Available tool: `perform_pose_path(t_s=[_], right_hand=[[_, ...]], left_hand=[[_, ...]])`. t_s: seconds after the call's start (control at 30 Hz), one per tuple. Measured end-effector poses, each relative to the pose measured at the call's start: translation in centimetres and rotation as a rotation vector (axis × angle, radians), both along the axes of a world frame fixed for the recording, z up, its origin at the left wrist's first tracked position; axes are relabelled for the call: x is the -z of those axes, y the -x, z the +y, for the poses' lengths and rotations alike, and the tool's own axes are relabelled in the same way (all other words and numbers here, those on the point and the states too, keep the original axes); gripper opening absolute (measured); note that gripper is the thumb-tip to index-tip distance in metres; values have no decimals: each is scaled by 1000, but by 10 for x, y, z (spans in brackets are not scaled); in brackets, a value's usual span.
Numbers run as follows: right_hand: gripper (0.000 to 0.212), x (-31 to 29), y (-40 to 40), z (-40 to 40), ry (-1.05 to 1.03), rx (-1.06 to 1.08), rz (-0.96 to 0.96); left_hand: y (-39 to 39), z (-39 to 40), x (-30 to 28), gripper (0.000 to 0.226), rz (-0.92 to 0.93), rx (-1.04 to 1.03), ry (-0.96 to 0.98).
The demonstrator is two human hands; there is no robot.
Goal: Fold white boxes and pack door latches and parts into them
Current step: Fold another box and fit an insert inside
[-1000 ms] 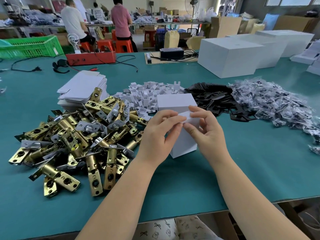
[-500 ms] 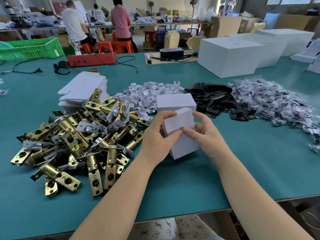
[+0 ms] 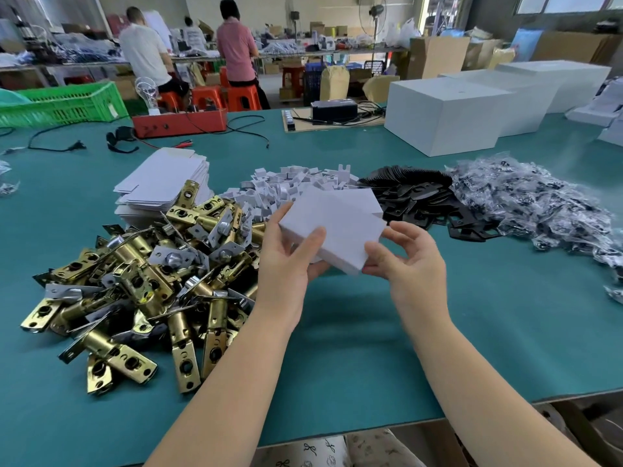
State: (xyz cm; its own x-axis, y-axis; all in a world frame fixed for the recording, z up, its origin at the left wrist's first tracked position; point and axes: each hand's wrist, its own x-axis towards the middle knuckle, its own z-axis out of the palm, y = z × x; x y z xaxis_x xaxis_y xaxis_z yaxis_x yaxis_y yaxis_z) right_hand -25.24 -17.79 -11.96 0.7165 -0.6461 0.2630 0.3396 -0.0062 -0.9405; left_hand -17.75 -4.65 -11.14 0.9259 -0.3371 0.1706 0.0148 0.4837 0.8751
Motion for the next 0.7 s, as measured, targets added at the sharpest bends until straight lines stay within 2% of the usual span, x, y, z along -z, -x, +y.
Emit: perform_pose_path(t_s=[0.07, 0.1, 0.17, 0.27, 0.37, 0.43, 0.53, 0.7], right_hand=[[10, 0, -1, -3, -29, 134, -13], [9, -1, -1, -5, -25, 157, -28], [17, -4, -1, -7, 16, 117, -68], [36, -10, -6, -9, 158, 6, -72], [52, -21, -18, -18, 273, -57, 12], [62, -28, -30, -27, 280, -112, 53], [61, -32, -48, -35, 243, -168, 92], [54, -10, -59, -36, 232, -66, 157]], left_hand=[[2, 0, 1, 68, -121, 30, -116], [5, -1, 2, 72, -191, -4, -215], [8, -7, 2, 74, -281, -122, -356], [6, -14, -5, 63, -317, -257, -372], [-8, -19, -17, 58, -408, -358, -451], [-18, -26, -24, 58, -413, -377, -484], [-28, -36, -23, 60, -379, -386, -531], [-32, -42, -5, 60, -447, -437, -696]])
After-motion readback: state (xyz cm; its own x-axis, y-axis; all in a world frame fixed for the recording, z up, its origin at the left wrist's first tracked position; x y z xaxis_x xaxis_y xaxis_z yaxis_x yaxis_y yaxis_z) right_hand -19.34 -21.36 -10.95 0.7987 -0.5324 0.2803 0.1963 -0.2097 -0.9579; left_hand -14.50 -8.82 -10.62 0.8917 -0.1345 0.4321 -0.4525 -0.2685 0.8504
